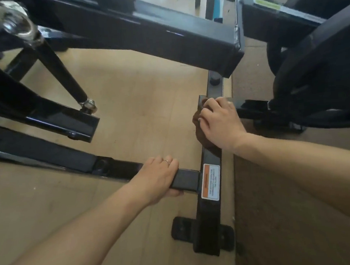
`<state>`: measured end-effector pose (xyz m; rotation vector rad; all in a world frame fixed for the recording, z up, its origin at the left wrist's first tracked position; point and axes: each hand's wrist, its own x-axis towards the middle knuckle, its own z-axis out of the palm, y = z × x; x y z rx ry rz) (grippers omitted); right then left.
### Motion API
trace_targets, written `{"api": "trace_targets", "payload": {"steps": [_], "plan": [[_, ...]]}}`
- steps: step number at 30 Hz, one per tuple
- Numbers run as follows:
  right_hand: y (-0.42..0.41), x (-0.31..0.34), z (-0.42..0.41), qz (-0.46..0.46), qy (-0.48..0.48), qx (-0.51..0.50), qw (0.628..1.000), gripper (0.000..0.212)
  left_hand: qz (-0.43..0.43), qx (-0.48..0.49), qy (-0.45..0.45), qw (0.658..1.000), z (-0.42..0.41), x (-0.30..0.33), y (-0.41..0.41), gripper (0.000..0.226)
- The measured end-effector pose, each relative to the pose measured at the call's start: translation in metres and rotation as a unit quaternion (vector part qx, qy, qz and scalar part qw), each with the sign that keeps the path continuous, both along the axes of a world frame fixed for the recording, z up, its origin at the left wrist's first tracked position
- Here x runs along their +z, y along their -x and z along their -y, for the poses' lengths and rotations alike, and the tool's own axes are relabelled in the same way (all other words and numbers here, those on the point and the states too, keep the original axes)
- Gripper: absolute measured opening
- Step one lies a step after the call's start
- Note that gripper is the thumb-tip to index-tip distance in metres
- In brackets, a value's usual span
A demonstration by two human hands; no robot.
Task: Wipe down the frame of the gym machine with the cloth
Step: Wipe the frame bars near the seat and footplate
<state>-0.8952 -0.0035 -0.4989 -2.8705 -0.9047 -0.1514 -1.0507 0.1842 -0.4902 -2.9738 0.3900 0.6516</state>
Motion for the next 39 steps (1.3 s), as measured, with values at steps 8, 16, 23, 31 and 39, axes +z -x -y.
{"api": "trace_targets", "payload": {"steps": [8, 16, 23, 31, 39], "plan": [[0.164, 0.006, 0.034, -0.077, -0.049, 0.092, 0.992, 0.038, 0.024, -0.008, 0.025, 0.999, -0.003, -0.005, 0.004, 0.057], [0.066, -0.006, 0.023, -0.018, -0.054, 0.061, 0.996, 0.03, 0.023, -0.005, 0.039, 0.999, -0.004, -0.004, 0.003, 0.059], [0.071, 0.003, 0.001, -0.017, -0.046, -0.046, 0.998, 0.036, 0.007, -0.007, 0.036, 0.999, -0.005, -0.003, 0.002, 0.06], [0.227, 0.003, 0.025, -0.046, -0.017, 0.123, 0.991, 0.028, -0.005, -0.019, 0.041, 0.999, -0.008, 0.003, 0.005, 0.07], [0.127, 0.002, 0.029, 0.001, -0.03, 0.15, 0.988, 0.03, 0.057, 0.034, 0.061, 0.996, -0.022, 0.017, 0.028, 0.09]]}}
